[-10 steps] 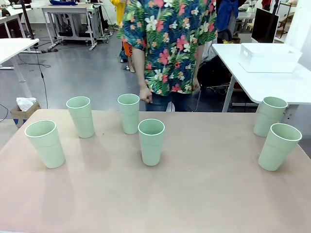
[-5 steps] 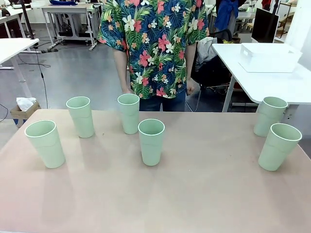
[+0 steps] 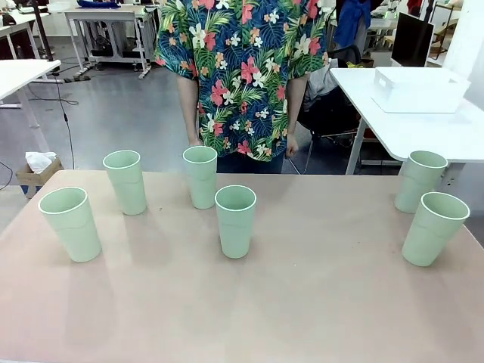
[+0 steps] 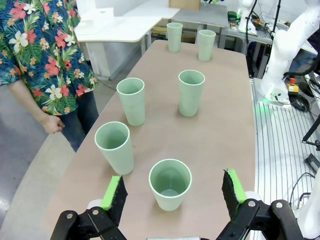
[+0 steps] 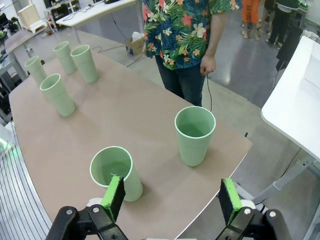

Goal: Stack the cups and store them in the basket.
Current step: Pick up two Reusable plastic cups , one in each hand.

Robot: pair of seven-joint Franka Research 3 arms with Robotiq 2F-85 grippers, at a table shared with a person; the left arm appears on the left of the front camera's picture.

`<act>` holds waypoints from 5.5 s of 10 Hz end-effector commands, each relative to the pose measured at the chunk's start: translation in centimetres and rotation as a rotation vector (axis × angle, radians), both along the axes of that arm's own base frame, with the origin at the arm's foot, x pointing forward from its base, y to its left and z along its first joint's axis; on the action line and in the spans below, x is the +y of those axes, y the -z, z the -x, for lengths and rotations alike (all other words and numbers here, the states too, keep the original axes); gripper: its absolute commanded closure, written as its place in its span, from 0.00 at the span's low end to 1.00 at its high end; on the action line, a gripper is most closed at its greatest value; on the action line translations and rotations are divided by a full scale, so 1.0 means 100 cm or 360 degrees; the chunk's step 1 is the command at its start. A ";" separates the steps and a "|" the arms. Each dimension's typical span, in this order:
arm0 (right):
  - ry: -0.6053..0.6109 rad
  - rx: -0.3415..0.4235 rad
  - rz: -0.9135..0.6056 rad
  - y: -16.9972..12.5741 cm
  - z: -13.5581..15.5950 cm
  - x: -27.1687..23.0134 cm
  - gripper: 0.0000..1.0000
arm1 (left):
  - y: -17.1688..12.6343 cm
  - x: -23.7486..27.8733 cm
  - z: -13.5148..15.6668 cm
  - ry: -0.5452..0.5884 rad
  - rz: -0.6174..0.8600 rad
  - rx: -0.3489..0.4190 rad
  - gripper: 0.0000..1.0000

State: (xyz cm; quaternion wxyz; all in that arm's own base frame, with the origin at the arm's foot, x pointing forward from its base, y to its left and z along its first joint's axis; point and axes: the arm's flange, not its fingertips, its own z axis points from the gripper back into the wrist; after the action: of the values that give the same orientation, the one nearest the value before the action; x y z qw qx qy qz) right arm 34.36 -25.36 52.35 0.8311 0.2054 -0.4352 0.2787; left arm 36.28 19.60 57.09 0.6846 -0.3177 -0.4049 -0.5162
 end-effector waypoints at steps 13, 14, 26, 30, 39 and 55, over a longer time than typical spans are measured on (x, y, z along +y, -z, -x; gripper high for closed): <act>-0.0022 -0.0054 -0.0008 0.000 -0.002 -0.002 0.00 | -0.001 0.000 0.000 0.0010 0.0014 -0.0001 0.00; -0.0022 -0.0054 -0.0008 0.000 -0.002 -0.002 0.00 | -0.001 0.000 0.000 0.0010 0.0014 -0.0001 0.00; -0.0022 -0.0054 -0.0008 0.000 -0.002 -0.002 0.00 | -0.001 0.000 0.000 0.0010 0.0014 -0.0001 0.00; -0.0077 -0.0002 0.0029 0.001 -0.017 0.011 0.00 | 0.007 0.002 -0.007 0.0013 0.0004 0.0044 0.00; -0.0635 -0.0243 -0.0182 0.121 -0.120 -0.001 0.00 | 0.121 0.033 -0.010 0.0403 0.0049 -0.0115 0.00; -0.1091 -0.0212 -0.0642 0.225 -0.205 -0.028 0.00 | 0.242 0.049 -0.034 0.0394 0.0423 -0.0372 0.00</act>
State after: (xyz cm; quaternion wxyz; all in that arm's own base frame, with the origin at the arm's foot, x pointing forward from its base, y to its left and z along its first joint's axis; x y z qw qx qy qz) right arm 53.91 -27.49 29.90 0.6310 0.4701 -0.4194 0.4526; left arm 40.22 23.83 34.54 0.5473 -0.3946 -0.4751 -0.5648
